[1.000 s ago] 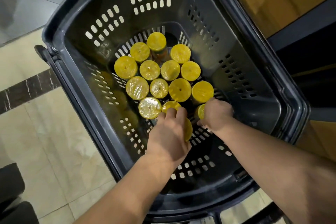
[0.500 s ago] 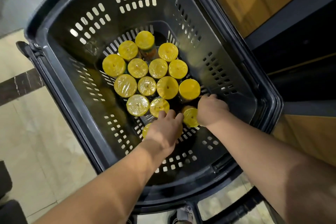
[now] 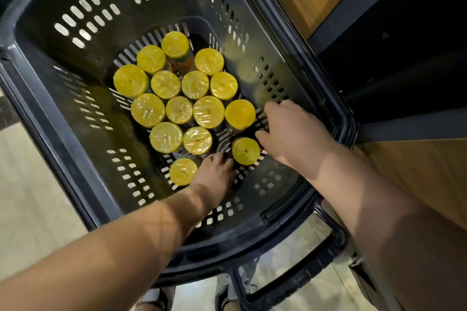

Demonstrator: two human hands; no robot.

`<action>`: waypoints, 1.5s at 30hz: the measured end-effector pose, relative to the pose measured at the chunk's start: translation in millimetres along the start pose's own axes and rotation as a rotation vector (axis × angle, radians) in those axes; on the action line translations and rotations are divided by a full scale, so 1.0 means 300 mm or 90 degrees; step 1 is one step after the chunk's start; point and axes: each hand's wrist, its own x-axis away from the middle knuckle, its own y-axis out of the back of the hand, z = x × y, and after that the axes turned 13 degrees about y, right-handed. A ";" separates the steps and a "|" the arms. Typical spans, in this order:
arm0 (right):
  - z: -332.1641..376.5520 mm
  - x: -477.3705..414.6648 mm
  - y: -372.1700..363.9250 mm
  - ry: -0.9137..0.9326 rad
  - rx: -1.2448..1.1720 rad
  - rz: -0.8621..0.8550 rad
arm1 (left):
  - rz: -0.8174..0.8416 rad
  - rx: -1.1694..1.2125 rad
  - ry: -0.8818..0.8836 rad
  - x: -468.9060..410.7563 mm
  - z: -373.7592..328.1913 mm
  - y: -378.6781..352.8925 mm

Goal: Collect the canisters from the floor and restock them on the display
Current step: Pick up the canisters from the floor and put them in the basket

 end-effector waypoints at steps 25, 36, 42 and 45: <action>0.009 0.087 0.014 0.085 -0.008 -0.042 | 0.101 0.013 -0.003 0.129 0.125 0.068; 0.142 0.498 0.383 0.106 -0.094 -0.235 | -0.243 0.396 0.122 0.746 0.389 0.520; 0.284 0.799 0.595 0.090 -0.105 -0.321 | -0.386 0.417 0.077 1.059 0.425 0.842; 0.348 0.936 0.693 0.090 -0.103 -0.387 | -0.424 0.416 0.057 1.187 0.428 0.981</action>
